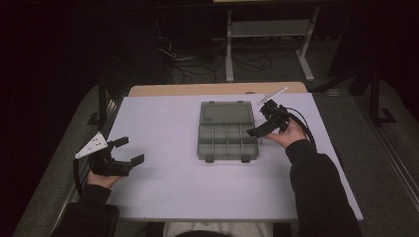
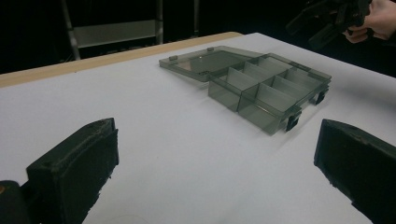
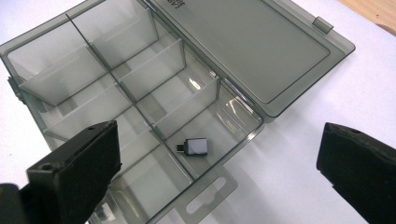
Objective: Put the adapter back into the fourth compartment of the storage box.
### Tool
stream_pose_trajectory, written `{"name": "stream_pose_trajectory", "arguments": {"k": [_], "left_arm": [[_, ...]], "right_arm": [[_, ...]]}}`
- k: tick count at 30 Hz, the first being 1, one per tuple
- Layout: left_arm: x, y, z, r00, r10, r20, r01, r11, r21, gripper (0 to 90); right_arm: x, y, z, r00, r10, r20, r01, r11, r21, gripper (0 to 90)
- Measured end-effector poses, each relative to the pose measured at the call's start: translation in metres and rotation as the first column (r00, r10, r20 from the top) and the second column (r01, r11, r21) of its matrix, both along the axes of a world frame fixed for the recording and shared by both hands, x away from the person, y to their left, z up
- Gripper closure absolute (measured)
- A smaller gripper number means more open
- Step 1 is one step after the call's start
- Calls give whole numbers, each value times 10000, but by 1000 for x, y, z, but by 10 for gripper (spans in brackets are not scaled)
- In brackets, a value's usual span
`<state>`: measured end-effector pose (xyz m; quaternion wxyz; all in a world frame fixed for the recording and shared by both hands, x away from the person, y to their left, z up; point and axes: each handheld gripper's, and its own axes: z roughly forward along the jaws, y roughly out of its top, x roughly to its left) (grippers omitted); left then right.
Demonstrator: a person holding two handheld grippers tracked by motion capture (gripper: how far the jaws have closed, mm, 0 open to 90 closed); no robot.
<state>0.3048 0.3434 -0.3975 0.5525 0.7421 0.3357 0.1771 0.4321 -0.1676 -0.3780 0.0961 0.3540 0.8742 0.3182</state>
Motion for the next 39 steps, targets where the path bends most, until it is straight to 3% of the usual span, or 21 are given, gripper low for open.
{"name": "stream_pose_trajectory", "arguments": {"k": [9,19,39], "left_arm": [[0,0,0,10000,8,-3,-8,10000,-15,0],[0,0,0,10000,0,-2,0,10000,-2,0],[1,-1,0,10000,-41,0,41,10000,-24,0]], "right_arm": [[-12,-9,2,9994,-118,333,105,9992,381,0],[-26,-19,1,9987,-314,391,278,9955,903,0],[-53,-29,-4,9966,-521,641,424,9887,1437,0]]}}
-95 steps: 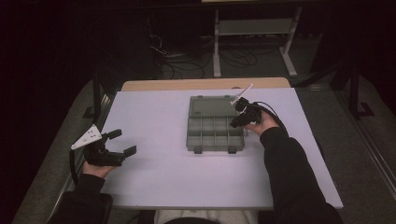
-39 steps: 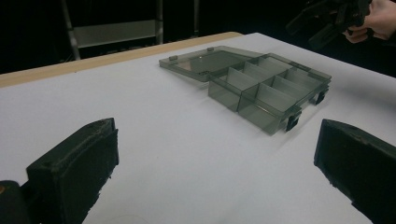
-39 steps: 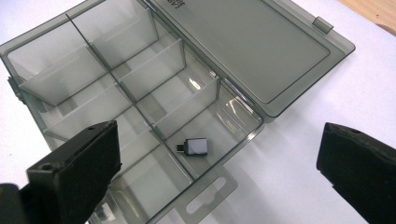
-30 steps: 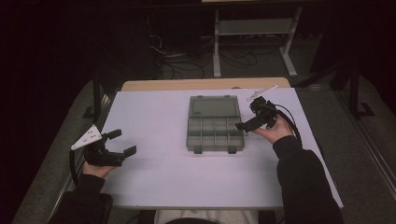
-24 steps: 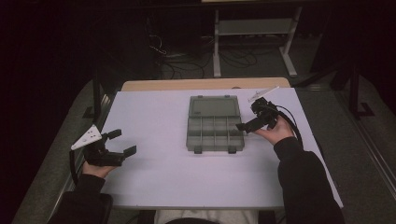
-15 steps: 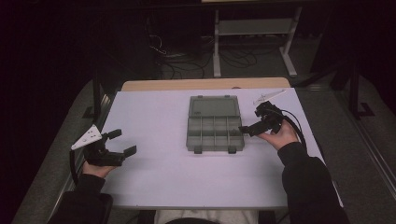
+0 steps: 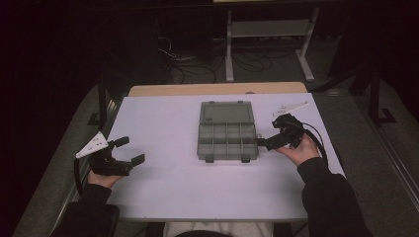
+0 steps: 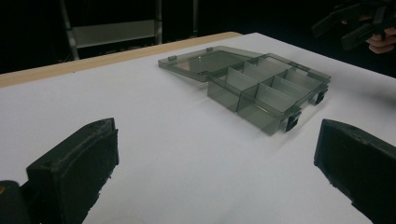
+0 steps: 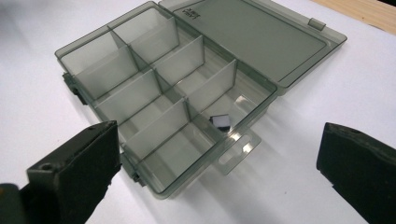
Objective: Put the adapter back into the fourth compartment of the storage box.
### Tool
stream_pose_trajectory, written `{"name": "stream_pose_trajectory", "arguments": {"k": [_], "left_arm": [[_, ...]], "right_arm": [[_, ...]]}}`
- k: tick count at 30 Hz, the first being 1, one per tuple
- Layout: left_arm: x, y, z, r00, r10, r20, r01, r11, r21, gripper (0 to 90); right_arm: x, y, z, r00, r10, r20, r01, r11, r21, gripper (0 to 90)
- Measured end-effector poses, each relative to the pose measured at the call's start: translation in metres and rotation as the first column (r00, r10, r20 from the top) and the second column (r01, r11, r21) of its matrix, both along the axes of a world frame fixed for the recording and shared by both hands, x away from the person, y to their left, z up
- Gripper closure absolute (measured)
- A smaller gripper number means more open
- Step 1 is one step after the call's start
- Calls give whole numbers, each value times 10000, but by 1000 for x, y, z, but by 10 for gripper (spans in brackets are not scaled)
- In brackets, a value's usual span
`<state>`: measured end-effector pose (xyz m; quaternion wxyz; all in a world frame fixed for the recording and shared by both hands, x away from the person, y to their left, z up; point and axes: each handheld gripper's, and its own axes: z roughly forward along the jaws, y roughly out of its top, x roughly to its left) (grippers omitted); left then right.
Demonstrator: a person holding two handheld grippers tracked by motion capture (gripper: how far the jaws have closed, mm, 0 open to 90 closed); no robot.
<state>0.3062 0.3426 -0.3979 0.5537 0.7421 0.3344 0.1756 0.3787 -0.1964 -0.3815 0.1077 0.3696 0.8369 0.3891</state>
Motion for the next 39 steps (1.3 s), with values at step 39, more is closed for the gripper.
{"name": "stream_pose_trajectory", "arguments": {"k": [39], "left_arm": [[2,1,-1,9999,64,-117,-64,10000,42,0]], "right_arm": [[-57,-43,-18,9818,-1209,1466,937,9792,1800,0]]}}
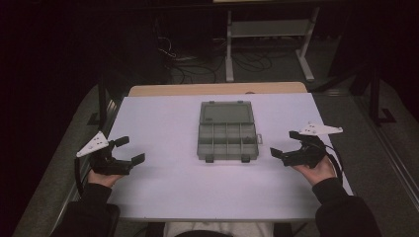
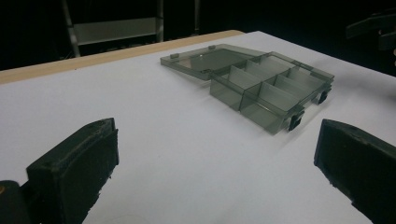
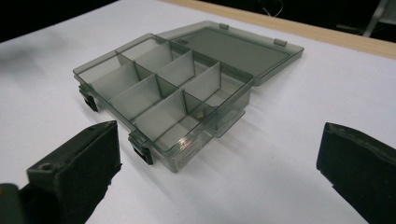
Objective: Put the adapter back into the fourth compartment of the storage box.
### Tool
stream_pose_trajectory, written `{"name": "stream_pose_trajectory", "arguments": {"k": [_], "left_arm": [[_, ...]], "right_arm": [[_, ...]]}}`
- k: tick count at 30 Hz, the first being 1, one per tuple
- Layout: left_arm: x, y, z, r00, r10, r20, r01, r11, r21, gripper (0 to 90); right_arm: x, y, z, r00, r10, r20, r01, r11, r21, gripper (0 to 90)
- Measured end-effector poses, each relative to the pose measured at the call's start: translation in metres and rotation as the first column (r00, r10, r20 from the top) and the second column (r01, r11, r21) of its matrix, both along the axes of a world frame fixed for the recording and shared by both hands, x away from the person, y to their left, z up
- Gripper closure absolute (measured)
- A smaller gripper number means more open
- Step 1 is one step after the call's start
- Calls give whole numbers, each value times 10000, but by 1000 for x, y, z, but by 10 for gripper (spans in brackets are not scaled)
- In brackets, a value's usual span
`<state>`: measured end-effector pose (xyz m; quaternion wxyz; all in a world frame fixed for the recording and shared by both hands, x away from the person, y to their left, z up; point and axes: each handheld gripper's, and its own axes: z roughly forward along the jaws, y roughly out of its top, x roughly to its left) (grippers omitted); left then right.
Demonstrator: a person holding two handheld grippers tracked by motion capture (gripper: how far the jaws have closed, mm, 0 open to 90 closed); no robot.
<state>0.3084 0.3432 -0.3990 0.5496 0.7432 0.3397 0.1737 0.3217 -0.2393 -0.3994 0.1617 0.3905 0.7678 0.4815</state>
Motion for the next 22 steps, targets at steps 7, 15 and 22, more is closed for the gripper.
{"name": "stream_pose_trajectory", "arguments": {"k": [7,15,22], "left_arm": [[0,0,0,10000,-1,-14,1,10000,45,0],[1,1,0,10000,39,-49,-39,9999,100,0],[0,0,0,10000,56,-67,-55,9999,91,0]], "right_arm": [[-10,-7,-9,9996,-192,223,184,9991,372,0],[-19,-11,-15,9986,-403,354,390,9985,379,0],[-24,-15,-17,9986,-400,340,391,9989,266,0]]}}
